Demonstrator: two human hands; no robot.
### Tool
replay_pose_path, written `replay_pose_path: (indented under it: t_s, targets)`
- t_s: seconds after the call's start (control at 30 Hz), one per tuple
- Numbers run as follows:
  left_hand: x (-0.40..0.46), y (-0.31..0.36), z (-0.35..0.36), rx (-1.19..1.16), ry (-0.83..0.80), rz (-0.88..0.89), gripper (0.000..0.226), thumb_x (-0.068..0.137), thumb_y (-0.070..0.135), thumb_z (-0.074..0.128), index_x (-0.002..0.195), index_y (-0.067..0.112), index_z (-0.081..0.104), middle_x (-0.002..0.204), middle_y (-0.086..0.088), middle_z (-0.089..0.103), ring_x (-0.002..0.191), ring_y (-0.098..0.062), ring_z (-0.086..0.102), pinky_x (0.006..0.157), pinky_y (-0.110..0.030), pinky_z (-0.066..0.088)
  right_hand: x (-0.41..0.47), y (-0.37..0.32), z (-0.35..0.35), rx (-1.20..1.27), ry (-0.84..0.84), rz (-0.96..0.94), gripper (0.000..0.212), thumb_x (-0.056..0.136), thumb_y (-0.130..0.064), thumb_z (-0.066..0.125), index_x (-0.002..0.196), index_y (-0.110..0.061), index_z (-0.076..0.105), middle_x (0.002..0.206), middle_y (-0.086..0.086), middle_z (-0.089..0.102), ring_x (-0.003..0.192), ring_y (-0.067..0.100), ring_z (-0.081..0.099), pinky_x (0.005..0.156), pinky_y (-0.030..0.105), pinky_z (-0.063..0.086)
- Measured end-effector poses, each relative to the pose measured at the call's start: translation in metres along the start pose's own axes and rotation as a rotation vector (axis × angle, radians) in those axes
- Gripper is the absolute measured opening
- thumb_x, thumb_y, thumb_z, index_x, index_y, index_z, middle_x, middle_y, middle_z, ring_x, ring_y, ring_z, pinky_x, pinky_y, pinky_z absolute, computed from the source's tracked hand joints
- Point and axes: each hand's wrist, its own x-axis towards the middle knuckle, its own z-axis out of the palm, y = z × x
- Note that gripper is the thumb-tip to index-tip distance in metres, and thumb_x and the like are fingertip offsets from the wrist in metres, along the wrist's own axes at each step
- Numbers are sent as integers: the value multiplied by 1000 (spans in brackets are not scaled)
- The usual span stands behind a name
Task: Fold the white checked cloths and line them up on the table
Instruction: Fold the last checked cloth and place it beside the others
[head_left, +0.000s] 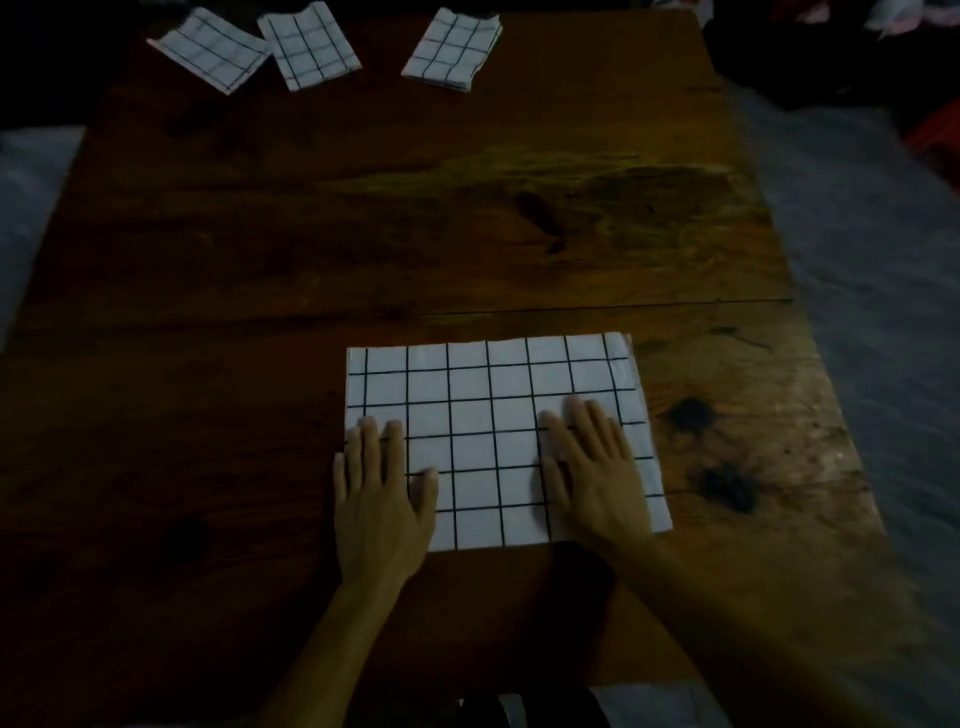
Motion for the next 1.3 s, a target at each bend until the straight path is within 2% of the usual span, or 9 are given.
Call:
replay_pose_path:
  t_s: [0.17, 0.3, 0.4, 0.53, 0.77, 0.93, 1.03, 1.17, 1.3]
  targets:
    - [1, 4, -7, -13, -6, -3, 74, 89, 63, 7, 150, 21, 2, 157, -10, -3, 145, -25, -8, 115, -49, -6, -9, 16, -10, -49, -9, 76, 60, 96, -56, 10, 150, -29, 12, 159, 6, 4, 147, 21, -7, 118, 41, -7]
    - [11, 35, -11, -93, 27, 146, 64, 94, 48, 27, 149, 17, 13, 156, -10, 4, 145, -23, -1, 117, -45, 0, 5, -25, -6, -6, 42, -74, 59, 97, -47, 21, 149, -21, 16, 157, 12, 11, 146, 28, 4, 115, 49, 5]
    - [17, 55, 0, -84, -96, 176, 73, 94, 39, 41, 146, 19, -6, 154, -7, -14, 142, -21, -18, 118, -43, -7, 21, -64, 6, 52, -33, -164, 70, 93, -61, 3, 150, -21, 9, 157, 9, 2, 146, 26, -3, 116, 45, 1]
    - [8, 29, 4, -37, -17, 77, 68, 93, 55, 12, 150, 19, 1, 157, -6, -5, 145, -20, -10, 118, -40, -4, 11, -31, 9, 38, -40, -95, 58, 98, -51, 8, 150, -24, 9, 159, 6, 2, 147, 22, -6, 118, 44, 2]
    - [-1, -4, -5, -24, -23, 3, 70, 91, 57, 7, 149, 18, 1, 157, -10, -4, 145, -23, -12, 117, -48, -6, -20, 35, -15, -64, -19, 64, 58, 98, -48, 16, 151, -25, 15, 160, 6, 4, 147, 22, -7, 119, 42, -7]
    - [10, 40, -10, -127, 17, 132, 62, 94, 43, 26, 146, 15, 11, 155, -10, 4, 144, -25, -1, 117, -46, -3, -1, -21, -12, -21, 60, -58, 59, 94, -39, 26, 148, -19, 18, 157, 14, 12, 146, 29, 1, 117, 47, -1]
    - [13, 59, 5, -57, -96, 224, 85, 89, 45, 50, 144, 17, -9, 154, -7, -15, 141, -21, -19, 113, -37, -21, 12, -70, 8, 60, -48, -146, 76, 88, -50, 34, 150, -17, 6, 158, 10, 2, 147, 25, -4, 117, 40, -5]
    - [7, 20, 3, -3, -19, 148, 65, 93, 51, 7, 148, 19, -3, 157, -6, -7, 144, -20, -12, 117, -36, -10, 3, -42, 13, 34, -8, -106, 58, 96, -43, 26, 149, -20, 18, 158, 5, 6, 146, 20, -5, 118, 37, -7]
    - [1, -17, -5, 0, -44, 81, 70, 91, 57, 1, 149, 19, -4, 156, -5, -11, 144, -18, -14, 117, -38, -7, -20, 21, -5, 42, 49, 43, 54, 99, -40, 24, 149, -21, 26, 158, 5, 13, 147, 21, 1, 120, 43, 7]
